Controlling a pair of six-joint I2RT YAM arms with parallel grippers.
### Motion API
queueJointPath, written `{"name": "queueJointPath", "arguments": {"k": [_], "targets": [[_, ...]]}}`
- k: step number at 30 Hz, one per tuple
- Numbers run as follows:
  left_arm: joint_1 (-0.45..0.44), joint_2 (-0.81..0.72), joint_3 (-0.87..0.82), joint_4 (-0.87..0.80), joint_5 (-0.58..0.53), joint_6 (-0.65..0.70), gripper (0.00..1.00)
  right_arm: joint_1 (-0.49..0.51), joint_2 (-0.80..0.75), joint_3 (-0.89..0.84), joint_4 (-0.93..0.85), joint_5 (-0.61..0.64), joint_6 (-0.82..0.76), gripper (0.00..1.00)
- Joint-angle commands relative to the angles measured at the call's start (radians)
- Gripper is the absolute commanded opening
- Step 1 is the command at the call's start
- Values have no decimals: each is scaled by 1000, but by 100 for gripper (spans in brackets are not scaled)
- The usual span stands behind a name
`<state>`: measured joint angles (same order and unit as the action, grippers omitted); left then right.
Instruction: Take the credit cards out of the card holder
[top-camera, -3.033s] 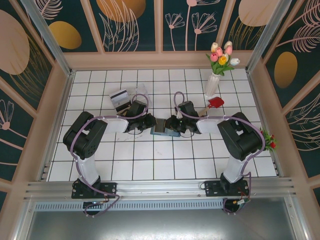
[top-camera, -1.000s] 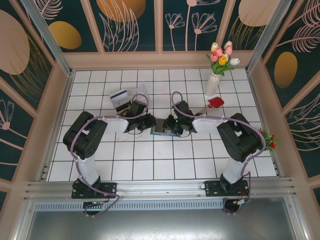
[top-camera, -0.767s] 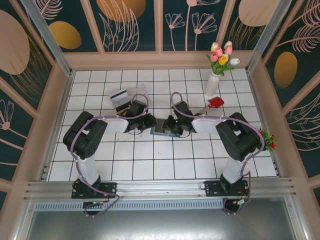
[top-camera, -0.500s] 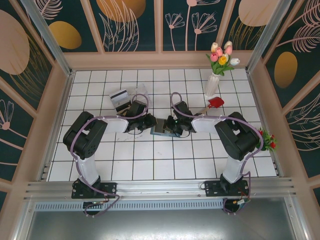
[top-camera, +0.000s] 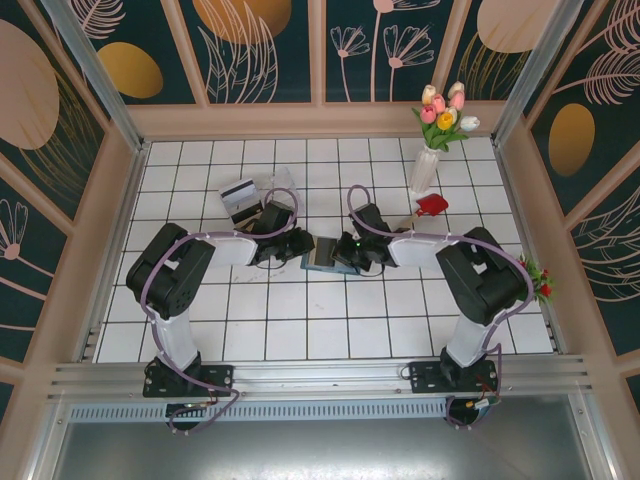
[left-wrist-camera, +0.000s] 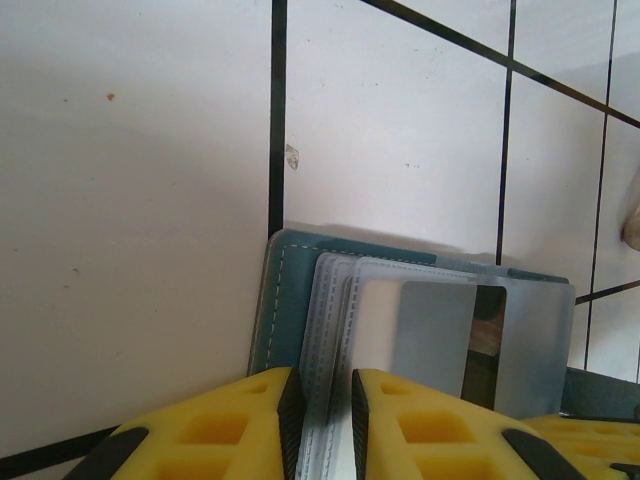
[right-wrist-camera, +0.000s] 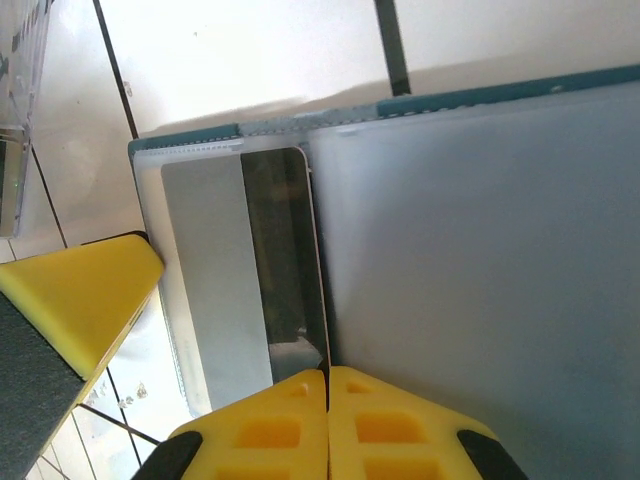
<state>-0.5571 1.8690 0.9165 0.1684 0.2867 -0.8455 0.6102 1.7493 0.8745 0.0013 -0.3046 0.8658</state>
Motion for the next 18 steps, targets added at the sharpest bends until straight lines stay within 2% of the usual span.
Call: {"name": "queueJointPath", "arguments": {"k": [1,7,15,18], "targets": [[3,25,-30,-165,-56,15,25,-12,-35,-22,-45,41,-20,9],[2,20,-14,-176,-55,24,25,-21,-78,-60,9,18,-20,4],[2,-6,38,-219,-62,45,26,-57,-187,-162,141,-47,-32,2],[3,-17,50,-240,-64,46,30,-57,-211,-182,178,-86,-50,0]]}}
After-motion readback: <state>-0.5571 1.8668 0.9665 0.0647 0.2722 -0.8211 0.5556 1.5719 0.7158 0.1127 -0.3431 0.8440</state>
